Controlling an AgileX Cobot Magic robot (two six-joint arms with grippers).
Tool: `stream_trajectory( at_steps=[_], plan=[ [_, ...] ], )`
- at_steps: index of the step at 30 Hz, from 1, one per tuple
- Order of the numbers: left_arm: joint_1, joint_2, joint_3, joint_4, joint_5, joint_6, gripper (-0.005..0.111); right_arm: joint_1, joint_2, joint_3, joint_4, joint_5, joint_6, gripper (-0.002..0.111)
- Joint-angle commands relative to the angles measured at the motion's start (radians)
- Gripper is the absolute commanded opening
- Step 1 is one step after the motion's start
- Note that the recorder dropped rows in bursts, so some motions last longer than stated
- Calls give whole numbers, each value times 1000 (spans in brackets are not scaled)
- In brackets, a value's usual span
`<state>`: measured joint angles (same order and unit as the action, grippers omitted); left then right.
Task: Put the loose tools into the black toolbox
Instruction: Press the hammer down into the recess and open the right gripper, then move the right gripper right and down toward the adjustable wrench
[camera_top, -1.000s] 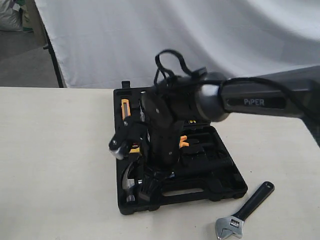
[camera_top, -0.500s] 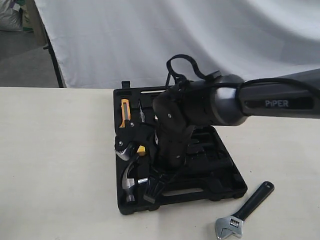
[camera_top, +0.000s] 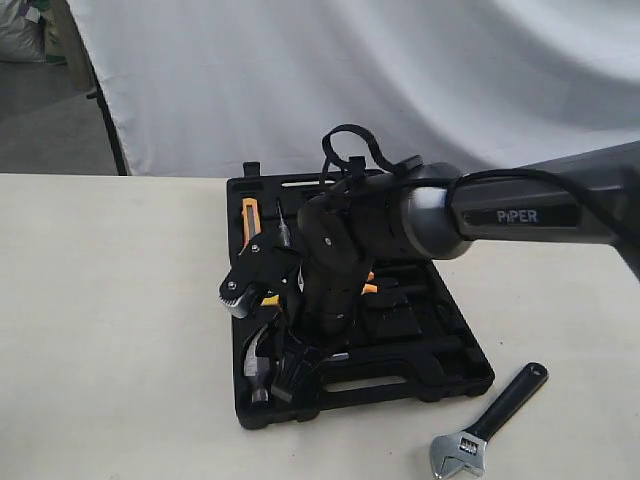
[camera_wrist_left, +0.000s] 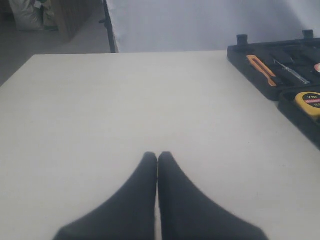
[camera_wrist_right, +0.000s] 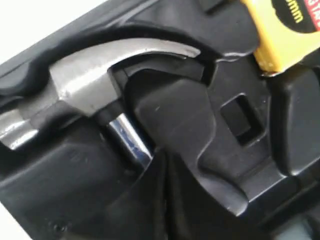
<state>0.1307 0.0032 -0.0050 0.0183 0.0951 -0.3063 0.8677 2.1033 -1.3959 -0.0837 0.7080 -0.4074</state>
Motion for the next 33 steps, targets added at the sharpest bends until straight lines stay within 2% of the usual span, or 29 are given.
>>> stream_trajectory(
  at_steps=[1,8,14,33],
  plan=[
    [25,-3,-3,4,-7,-5,1,-8,22,25,11,53,4,-1],
    [25,-3,-3,4,-7,-5,1,-8,-176,25,-4,29,4,-1],
    [25,-3,-3,4,-7,-5,1,-8,-254,25,-4,42,78,-1],
    [25,-3,-3,4,-7,-5,1,-8,-264,25,-4,83,105,-1]
  ],
)
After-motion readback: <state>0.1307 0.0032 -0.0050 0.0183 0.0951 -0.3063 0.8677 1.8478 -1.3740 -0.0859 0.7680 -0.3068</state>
